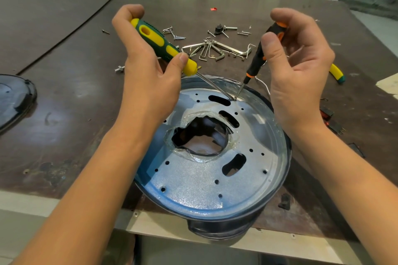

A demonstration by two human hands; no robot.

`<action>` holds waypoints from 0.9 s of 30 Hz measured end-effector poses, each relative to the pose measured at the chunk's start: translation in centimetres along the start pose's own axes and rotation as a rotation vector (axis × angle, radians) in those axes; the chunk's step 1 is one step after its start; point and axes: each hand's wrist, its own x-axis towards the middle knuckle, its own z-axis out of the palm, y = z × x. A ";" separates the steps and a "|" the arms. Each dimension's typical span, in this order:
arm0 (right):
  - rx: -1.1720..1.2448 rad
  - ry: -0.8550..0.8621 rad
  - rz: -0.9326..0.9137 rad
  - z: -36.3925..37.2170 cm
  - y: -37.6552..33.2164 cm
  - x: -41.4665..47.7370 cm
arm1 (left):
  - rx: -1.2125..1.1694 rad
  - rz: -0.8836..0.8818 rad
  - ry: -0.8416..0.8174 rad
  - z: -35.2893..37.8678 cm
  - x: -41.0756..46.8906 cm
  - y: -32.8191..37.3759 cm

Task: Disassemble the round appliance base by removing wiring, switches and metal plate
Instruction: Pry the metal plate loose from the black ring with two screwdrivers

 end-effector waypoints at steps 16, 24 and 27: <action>0.043 -0.034 0.042 0.1 -0.1 -0.1 | 0.007 -0.019 0.004 0.0 0.0 0.0; 0.057 -0.055 0.029 0.0 0.0 -0.2 | 0.025 -0.016 0.007 0.0 0.1 -0.1; 0.019 -0.041 0.043 0.2 -0.3 -0.1 | 0.014 -0.011 0.003 0.0 0.1 -0.2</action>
